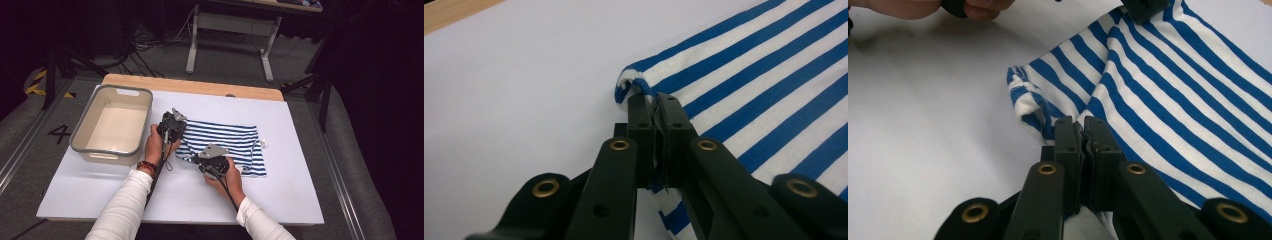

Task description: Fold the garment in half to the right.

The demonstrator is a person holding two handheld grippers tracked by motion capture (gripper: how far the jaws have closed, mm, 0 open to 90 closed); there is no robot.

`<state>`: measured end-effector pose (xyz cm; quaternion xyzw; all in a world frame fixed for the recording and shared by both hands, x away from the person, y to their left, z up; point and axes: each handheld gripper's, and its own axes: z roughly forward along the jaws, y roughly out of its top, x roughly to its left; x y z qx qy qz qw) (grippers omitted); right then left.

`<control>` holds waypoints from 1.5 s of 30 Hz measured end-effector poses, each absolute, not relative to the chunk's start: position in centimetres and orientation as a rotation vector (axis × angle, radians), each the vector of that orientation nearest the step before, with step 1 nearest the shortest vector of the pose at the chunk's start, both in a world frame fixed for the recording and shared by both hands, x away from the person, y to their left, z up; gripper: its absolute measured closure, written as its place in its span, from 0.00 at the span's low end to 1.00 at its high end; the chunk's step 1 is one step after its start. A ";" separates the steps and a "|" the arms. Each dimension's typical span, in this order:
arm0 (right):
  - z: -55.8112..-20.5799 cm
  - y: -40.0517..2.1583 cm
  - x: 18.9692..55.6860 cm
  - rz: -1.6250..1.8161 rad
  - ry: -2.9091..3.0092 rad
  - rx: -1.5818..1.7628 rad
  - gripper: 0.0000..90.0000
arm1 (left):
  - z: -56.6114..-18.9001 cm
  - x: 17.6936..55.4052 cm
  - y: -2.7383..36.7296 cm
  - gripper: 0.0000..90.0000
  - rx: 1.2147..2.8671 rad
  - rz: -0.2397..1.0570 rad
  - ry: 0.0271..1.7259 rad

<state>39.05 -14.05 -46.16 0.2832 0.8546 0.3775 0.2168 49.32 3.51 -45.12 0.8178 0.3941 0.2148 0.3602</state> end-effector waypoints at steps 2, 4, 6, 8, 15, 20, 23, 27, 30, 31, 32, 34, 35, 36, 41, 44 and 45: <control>-46.2 -14.0 39.0 1.052 2.362 0.777 0.96 | -45.1 49.3 3.4 0.96 2.127 0.570 1.007; -46.1 -14.0 38.9 1.073 2.349 0.779 0.96 | -45.0 49.2 3.4 0.96 2.116 0.579 1.015; -46.1 -14.0 38.9 1.076 2.350 0.780 0.96 | -45.0 49.1 3.3 0.96 2.113 0.587 1.015; -45.9 -14.0 38.8 1.086 2.341 0.769 0.96 | -44.8 48.9 3.2 0.96 2.117 0.608 1.010; -45.6 -13.8 38.5 1.117 2.328 0.754 0.96 | -43.7 48.5 3.5 0.96 2.122 0.632 0.996; -45.3 -13.6 38.2 1.132 2.322 0.737 0.96 | -43.2 47.9 3.6 0.96 2.107 0.644 0.999; -45.2 -13.6 38.1 1.137 2.321 0.735 0.96 | -43.0 47.6 3.5 0.96 2.116 0.663 0.987; -45.1 -13.4 37.9 1.151 2.316 0.723 0.96 | -42.6 47.3 3.7 0.97 2.118 0.696 1.018; -45.1 -13.1 37.7 1.151 2.315 0.709 0.96 | -42.5 47.2 3.7 0.97 2.115 0.697 1.045; -45.1 -13.0 37.6 1.157 2.313 0.708 0.96 | -42.4 47.1 3.8 0.97 2.108 0.693 1.048; -45.1 -13.0 37.6 1.158 2.314 0.705 0.96 | -42.3 47.1 3.8 0.97 2.107 0.691 1.047; -45.1 -13.0 37.6 1.161 2.315 0.703 0.96 | -42.1 47.0 4.0 0.97 2.105 0.692 1.040; -45.1 -13.0 37.5 1.167 2.314 0.702 0.96 | -42.0 47.0 4.0 0.97 2.103 0.687 1.043; -45.0 -13.0 37.5 1.174 2.310 0.703 0.96 | -42.0 47.0 4.0 0.97 2.104 0.691 1.041; -44.8 -13.2 37.3 1.190 2.289 0.709 0.96 | -41.2 47.0 3.5 0.97 2.114 0.704 1.019; -44.4 -13.8 37.1 1.225 2.270 0.733 0.96 | -40.1 47.2 2.7 0.97 2.096 0.680 1.002; -44.2 -14.2 37.0 1.252 2.256 0.752 0.96 | -39.7 47.3 2.1 0.96 2.104 0.680 0.982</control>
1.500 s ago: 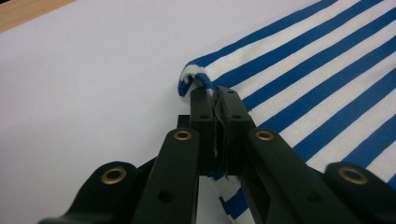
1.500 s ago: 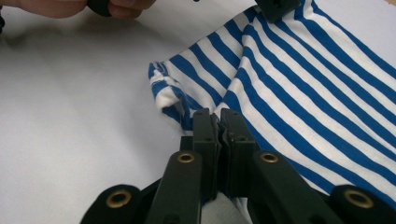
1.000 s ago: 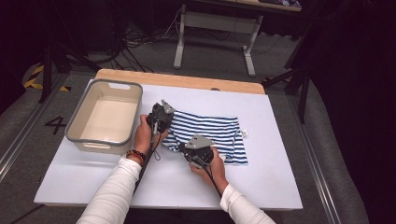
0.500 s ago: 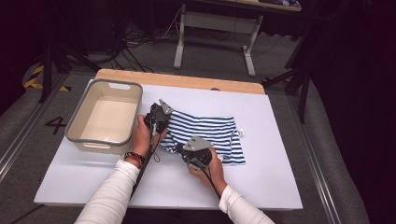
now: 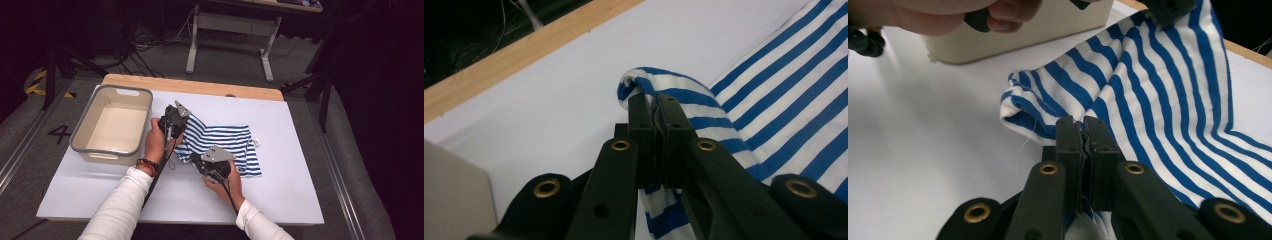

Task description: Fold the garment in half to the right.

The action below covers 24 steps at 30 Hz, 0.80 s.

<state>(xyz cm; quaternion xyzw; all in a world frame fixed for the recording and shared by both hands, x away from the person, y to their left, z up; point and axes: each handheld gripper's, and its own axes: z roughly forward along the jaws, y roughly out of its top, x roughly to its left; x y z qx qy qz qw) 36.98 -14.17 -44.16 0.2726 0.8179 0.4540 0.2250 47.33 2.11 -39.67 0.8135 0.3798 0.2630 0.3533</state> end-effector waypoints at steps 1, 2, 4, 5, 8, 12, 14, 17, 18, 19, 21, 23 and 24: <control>-44.0 -14.3 36.9 1.263 2.248 0.757 0.96 | -39.5 47.4 1.8 0.96 2.103 0.679 0.979; -44.0 -14.5 36.8 1.268 2.241 0.757 0.96 | -39.3 47.4 1.4 0.96 2.106 0.671 0.967; -43.7 -15.0 36.5 1.288 2.224 0.765 0.96 | -39.0 47.5 0.9 0.96 2.110 0.659 0.954; -43.6 -15.3 36.4 1.295 2.218 0.772 0.96 | -38.7 47.6 0.0 0.96 2.107 0.643 0.938; -43.2 -16.2 36.2 1.328 2.198 0.790 0.96 | -38.4 47.7 -1.1 0.96 2.115 0.641 0.909; -42.6 -18.1 35.9 1.395 2.157 0.849 0.96 | -37.9 47.8 -2.7 0.96 2.130 0.629 0.876; -42.5 -19.0 35.7 1.422 2.137 0.877 0.96 | -37.7 48.0 -3.4 0.96 2.132 0.620 0.862; -42.5 -20.4 35.4 1.452 2.093 0.927 0.97 | -37.4 48.3 -4.9 0.96 2.134 0.619 0.841; -42.4 -21.2 35.3 1.466 2.065 0.963 0.97 | -37.3 48.5 -5.6 0.95 2.133 0.622 0.824; -42.4 -21.5 35.2 1.469 2.054 0.975 0.97 | -37.3 48.6 -5.9 0.95 2.133 0.610 0.820; -42.4 -22.2 35.1 1.472 2.032 0.991 0.97 | -37.3 48.9 -6.8 0.95 2.123 0.590 0.812; -42.5 -23.0 34.9 1.474 2.009 1.014 0.98 | -37.4 49.1 -7.9 0.95 2.120 0.576 0.808; -42.6 -23.5 34.8 1.472 2.001 1.029 0.98 | -37.4 49.2 -8.3 0.94 2.124 0.575 0.807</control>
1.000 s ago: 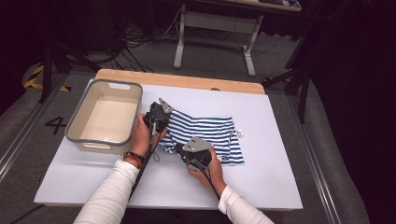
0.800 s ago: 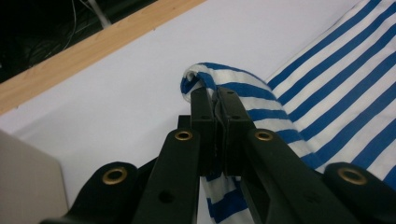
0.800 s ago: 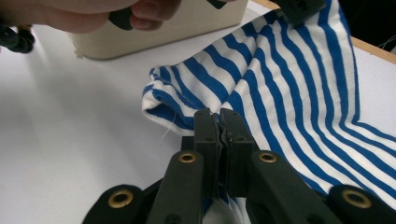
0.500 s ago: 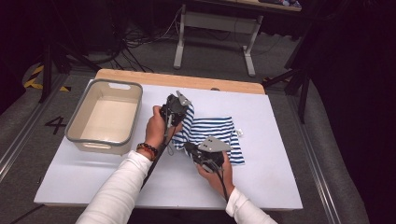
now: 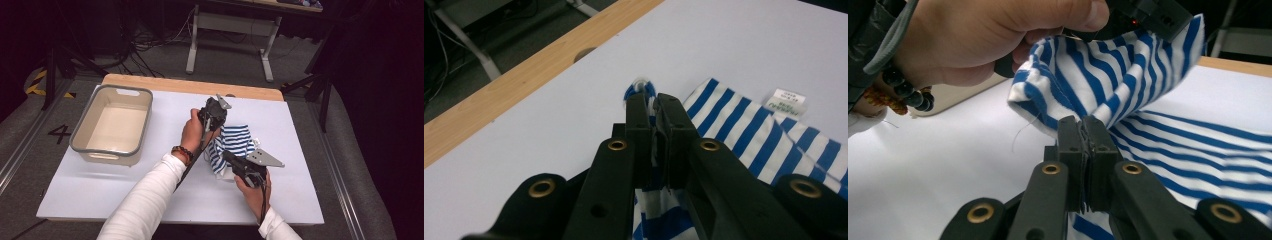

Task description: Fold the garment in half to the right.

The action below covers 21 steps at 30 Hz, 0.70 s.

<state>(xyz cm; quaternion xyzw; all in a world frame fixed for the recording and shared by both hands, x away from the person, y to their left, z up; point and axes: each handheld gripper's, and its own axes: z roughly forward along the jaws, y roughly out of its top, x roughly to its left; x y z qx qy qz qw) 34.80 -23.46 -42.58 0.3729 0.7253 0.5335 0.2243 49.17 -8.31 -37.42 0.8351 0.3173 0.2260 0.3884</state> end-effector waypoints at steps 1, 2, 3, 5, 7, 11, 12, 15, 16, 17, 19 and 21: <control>-42.6 -23.8 34.7 1.469 1.998 1.033 0.98 | -37.6 49.2 -9.0 0.94 2.127 0.574 0.797; -42.6 -23.8 34.7 1.469 1.998 1.033 0.98 | -37.6 49.2 -9.0 0.94 2.127 0.574 0.797; -42.6 -24.2 34.6 1.464 1.991 1.039 0.98 | -37.7 49.3 -9.5 0.94 2.131 0.566 0.784; -42.6 -25.2 34.4 1.464 1.977 1.056 0.98 | -38.0 49.3 -10.5 0.95 2.131 0.554 0.769; -42.6 -26.4 34.3 1.456 1.961 1.079 0.98 | -38.3 49.2 -11.6 0.94 2.142 0.544 0.755; -43.1 -27.7 34.1 1.438 1.957 1.116 0.98 | -38.7 49.4 -12.9 0.92 2.154 0.527 0.742; -43.2 -28.0 34.0 1.431 1.958 1.123 0.98 | -38.7 49.4 -13.1 0.91 2.157 0.523 0.737; -43.5 -28.5 34.0 1.415 1.959 1.135 0.98 | -38.7 49.2 -13.3 0.88 2.161 0.530 0.723; -43.6 -28.6 33.9 1.410 1.961 1.138 0.97 | -38.7 49.2 -13.2 0.86 2.158 0.523 0.718; -43.7 -28.7 33.9 1.400 1.966 1.138 0.97 | -38.7 49.1 -13.0 0.86 2.151 0.520 0.717; -44.0 -28.9 33.7 1.381 1.979 1.136 0.97 | -38.5 48.7 -12.4 0.83 2.139 0.512 0.710; -44.2 -29.4 33.3 1.355 1.986 1.141 0.96 | -38.4 48.3 -11.7 0.80 2.136 0.526 0.694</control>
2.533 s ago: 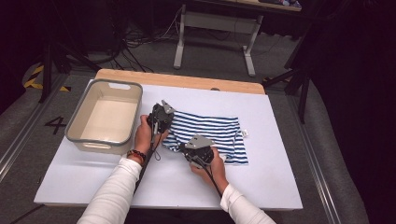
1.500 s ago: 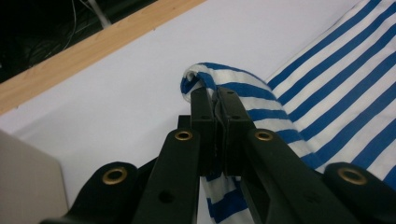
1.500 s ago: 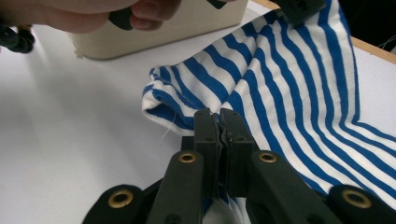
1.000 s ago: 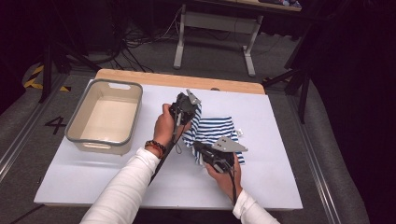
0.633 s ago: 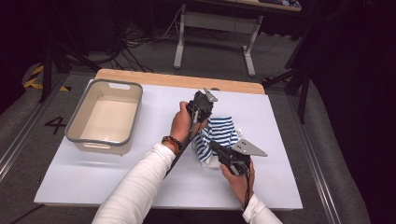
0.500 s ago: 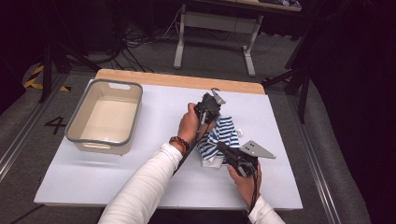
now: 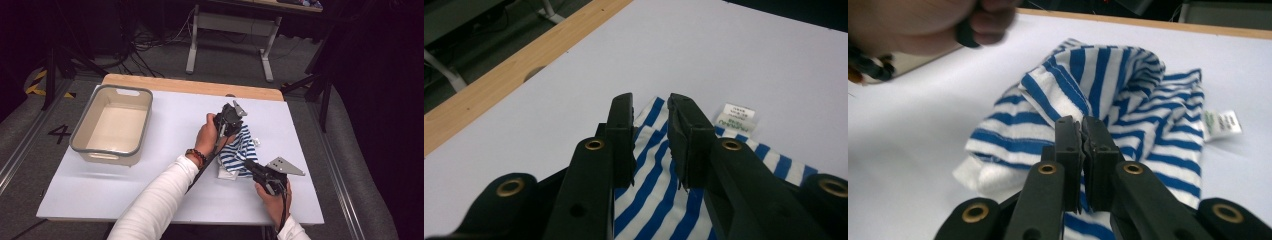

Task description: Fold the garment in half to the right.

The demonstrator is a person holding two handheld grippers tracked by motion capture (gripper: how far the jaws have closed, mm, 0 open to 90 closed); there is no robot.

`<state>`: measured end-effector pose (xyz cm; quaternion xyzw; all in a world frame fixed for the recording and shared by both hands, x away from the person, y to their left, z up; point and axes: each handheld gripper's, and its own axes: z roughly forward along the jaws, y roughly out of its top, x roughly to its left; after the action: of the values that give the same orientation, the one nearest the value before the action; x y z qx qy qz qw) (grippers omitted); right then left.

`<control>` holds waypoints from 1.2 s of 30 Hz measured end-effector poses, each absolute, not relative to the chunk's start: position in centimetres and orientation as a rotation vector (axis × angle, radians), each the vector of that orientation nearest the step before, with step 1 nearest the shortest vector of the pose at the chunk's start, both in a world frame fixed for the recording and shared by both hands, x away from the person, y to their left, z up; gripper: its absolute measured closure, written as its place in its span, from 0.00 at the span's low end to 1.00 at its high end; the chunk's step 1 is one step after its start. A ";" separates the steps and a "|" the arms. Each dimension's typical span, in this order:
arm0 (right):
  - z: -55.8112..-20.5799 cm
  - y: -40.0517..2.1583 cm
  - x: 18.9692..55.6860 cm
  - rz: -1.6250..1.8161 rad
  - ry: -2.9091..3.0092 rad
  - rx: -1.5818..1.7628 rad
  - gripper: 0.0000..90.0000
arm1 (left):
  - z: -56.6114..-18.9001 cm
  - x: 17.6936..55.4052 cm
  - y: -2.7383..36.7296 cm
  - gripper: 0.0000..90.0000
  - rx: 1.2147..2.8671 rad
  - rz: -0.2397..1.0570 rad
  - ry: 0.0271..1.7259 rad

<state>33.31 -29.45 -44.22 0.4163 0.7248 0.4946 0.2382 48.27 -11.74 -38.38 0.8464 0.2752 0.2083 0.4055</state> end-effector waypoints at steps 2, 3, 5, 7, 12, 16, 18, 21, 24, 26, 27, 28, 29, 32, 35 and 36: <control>-44.4 -30.0 33.1 1.333 1.988 1.150 0.95 | -38.2 47.2 -10.3 0.77 2.125 0.528 0.652; -44.5 -30.3 32.9 1.320 1.990 1.157 0.95 | -38.3 46.8 -9.7 0.75 2.115 0.523 0.632; -44.7 -30.9 32.6 1.287 1.992 1.168 0.90 | -38.5 45.9 -8.4 0.70 2.103 0.514 0.611; -44.8 -31.5 32.3 1.270 1.990 1.170 0.85 | -38.7 45.0 -7.2 0.65 2.097 0.507 0.593; -44.3 -32.6 32.2 1.284 1.928 1.210 0.67 | -39.7 42.6 -4.3 0.56 2.080 0.518 0.554; -43.6 -32.5 33.0 1.280 1.911 1.196 0.58 | -41.7 40.3 -1.5 0.49 2.101 0.502 0.537; -43.4 -32.0 33.6 1.273 1.917 1.181 0.57 | -42.5 39.7 -0.8 0.48 2.133 0.485 0.534; -43.3 -31.0 34.9 1.230 1.955 1.168 0.56 | -43.6 39.2 -0.4 0.47 2.186 0.464 0.509; -43.3 -30.0 37.4 1.191 1.987 1.181 0.56 | -44.4 39.3 -1.1 0.47 2.211 0.425 0.514; -43.3 -29.9 38.0 1.192 2.005 1.195 0.55 | -44.6 39.4 -1.5 0.50 2.212 0.407 0.506; -43.3 -29.5 38.9 1.163 2.027 1.208 0.55 | -44.8 39.5 -1.9 0.50 2.212 0.396 0.511; -43.7 -29.1 40.3 1.112 2.033 1.212 0.56 | -45.0 39.7 -2.1 0.51 2.215 0.392 0.514; -44.0 -28.9 41.1 1.080 2.074 1.236 0.56 | -45.3 39.9 -2.5 0.52 2.215 0.382 0.525; -44.9 -28.3 42.5 0.985 2.114 1.241 0.56 | -45.6 40.5 -3.0 0.54 2.206 0.349 0.541; -45.5 -28.3 43.0 0.975 2.138 1.269 0.60 | -45.8 40.6 -3.2 0.59 2.208 0.348 0.541; -45.6 -28.2 43.1 0.969 2.154 1.272 0.61 | -45.9 40.7 -3.4 0.59 2.212 0.332 0.539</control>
<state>43.13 -28.23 -45.57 0.4617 0.7818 0.3518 0.2276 40.69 -3.35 -45.87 0.8777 0.2139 0.1319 0.4080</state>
